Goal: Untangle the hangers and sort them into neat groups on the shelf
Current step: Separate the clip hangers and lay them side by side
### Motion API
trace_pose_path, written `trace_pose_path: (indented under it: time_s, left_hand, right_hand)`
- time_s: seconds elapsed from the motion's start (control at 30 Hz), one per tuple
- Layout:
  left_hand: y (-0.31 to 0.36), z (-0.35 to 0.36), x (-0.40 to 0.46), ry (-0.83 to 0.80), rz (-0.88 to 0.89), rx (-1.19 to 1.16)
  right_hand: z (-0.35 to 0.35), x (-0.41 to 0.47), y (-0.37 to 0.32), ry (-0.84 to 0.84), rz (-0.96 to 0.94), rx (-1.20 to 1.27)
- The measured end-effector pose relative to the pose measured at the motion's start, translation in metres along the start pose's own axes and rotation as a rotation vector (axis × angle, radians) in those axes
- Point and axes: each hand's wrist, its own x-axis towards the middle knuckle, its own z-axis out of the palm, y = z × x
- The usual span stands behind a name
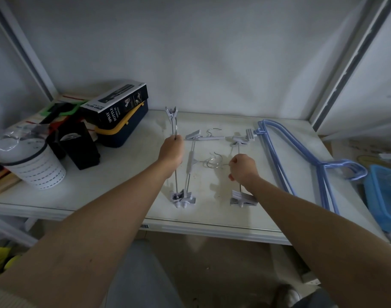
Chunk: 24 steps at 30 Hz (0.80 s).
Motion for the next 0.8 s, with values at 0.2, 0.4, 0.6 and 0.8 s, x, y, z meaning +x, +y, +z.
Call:
trace_pose_path:
  time_s: [0.2, 0.4, 0.6, 0.8]
  left_hand:
    - [0.002, 0.004, 0.001, -0.008, 0.027, -0.03]
    - [0.005, 0.005, -0.007, 0.005, 0.021, -0.01]
    - [0.005, 0.006, -0.007, -0.017, 0.026, -0.033]
    - [0.008, 0.008, -0.008, -0.043, 0.033, -0.035]
  right_hand:
    - [-0.001, -0.002, -0.008, -0.028, -0.036, -0.011]
    - [-0.008, -0.003, -0.011, -0.085, -0.058, -0.039]
    - [-0.009, -0.006, -0.018, -0.122, -0.096, 0.119]
    - [-0.019, -0.011, -0.03, -0.087, -0.045, 0.335]
